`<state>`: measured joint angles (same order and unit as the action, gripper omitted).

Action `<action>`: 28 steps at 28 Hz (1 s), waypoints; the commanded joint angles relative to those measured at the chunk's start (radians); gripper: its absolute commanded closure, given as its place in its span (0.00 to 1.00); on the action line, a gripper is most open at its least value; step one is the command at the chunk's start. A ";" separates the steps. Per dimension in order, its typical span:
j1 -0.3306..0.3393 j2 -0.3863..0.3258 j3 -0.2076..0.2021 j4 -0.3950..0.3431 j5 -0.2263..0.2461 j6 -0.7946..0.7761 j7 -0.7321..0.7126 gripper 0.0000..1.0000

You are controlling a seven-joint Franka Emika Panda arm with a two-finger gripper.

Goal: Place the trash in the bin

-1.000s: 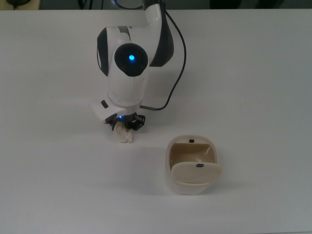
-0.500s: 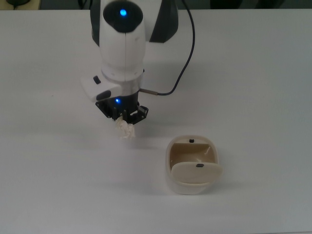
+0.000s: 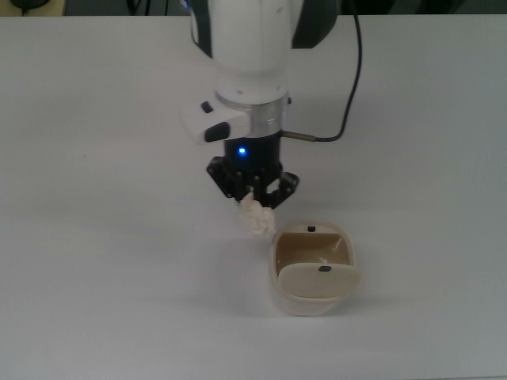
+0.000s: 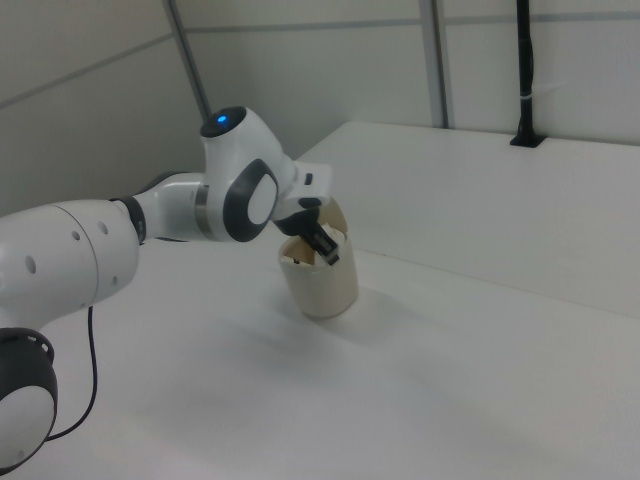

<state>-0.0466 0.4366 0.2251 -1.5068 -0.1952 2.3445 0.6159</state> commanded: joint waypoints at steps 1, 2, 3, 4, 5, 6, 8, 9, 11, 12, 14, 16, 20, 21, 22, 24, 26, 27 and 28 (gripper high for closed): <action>0.039 0.011 -0.012 0.008 0.003 0.067 0.077 1.00; 0.045 0.014 -0.012 0.010 0.002 0.074 0.090 1.00; 0.053 0.020 -0.012 0.010 0.002 0.081 0.100 1.00; 0.062 0.027 -0.013 0.010 0.000 0.087 0.113 1.00; 0.071 0.031 -0.015 0.011 0.000 0.091 0.123 1.00; 0.085 0.039 -0.021 0.014 0.000 0.101 0.145 1.00; 0.088 0.050 -0.021 0.019 -0.001 0.111 0.166 1.00; 0.088 0.053 -0.021 0.022 -0.004 0.113 0.176 1.00; 0.088 0.056 -0.021 0.023 -0.006 0.116 0.206 0.54; 0.090 0.057 -0.021 0.023 -0.006 0.118 0.218 0.17; 0.090 0.057 -0.021 0.031 -0.009 0.116 0.255 0.00; 0.090 0.057 -0.021 0.036 -0.030 0.116 0.287 0.00; 0.091 0.057 -0.021 0.037 -0.050 0.114 0.295 0.00; 0.091 0.057 -0.021 0.037 -0.052 0.114 0.297 0.00; 0.091 0.057 -0.021 0.037 -0.050 0.114 0.295 0.00; 0.093 0.057 -0.021 0.036 -0.052 0.113 0.297 0.00; 0.096 0.057 -0.021 0.036 -0.052 0.111 0.297 0.00; 0.097 0.057 -0.021 0.036 -0.052 0.111 0.297 0.00; 0.100 0.057 -0.021 0.036 -0.052 0.111 0.297 0.00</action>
<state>0.0296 0.4873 0.2207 -1.4812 -0.2253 2.4482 0.8792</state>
